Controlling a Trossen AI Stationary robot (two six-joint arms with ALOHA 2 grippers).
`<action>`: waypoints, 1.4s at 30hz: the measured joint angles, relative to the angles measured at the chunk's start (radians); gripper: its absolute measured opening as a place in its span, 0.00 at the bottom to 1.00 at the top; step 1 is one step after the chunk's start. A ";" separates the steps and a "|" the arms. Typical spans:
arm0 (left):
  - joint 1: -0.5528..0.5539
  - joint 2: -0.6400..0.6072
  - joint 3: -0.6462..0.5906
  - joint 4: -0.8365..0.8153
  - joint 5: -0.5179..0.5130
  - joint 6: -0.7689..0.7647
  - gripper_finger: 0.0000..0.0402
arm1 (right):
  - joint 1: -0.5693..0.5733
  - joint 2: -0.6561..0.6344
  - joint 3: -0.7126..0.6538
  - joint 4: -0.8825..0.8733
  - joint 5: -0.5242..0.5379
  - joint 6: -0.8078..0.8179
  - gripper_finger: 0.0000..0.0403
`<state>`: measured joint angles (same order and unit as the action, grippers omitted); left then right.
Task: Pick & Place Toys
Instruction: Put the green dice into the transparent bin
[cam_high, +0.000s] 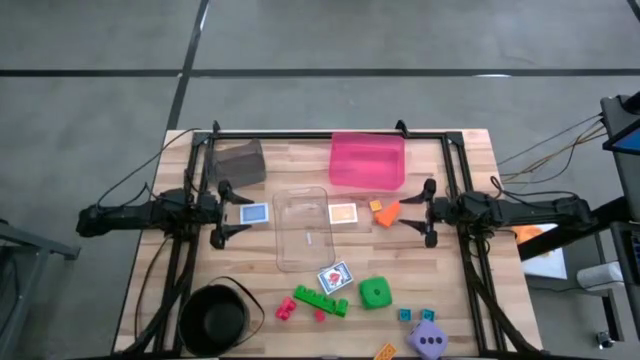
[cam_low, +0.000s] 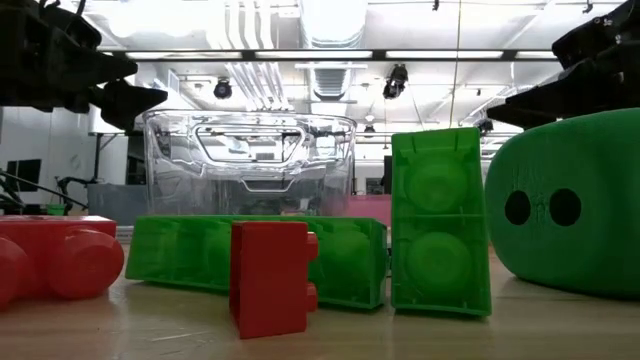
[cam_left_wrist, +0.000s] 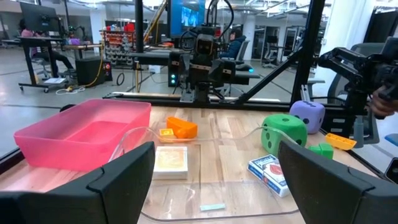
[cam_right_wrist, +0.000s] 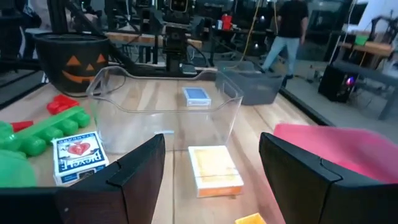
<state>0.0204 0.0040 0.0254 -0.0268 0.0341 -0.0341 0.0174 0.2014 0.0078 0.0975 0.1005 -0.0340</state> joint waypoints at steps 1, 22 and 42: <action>0.000 0.000 0.000 0.000 0.000 0.000 0.85 | 0.000 0.007 0.000 0.001 0.000 0.006 0.65; 0.000 0.018 0.000 0.013 -0.165 -0.094 0.95 | 0.001 0.539 0.301 -0.039 -0.128 0.099 0.98; -0.001 0.297 0.000 0.226 -0.177 -0.096 0.98 | 0.163 1.039 0.789 -0.575 -0.282 0.120 0.94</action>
<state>0.0193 0.3007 0.0250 0.1988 -0.1425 -0.1298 0.1804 1.2406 0.7969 -0.4771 -0.1814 0.0856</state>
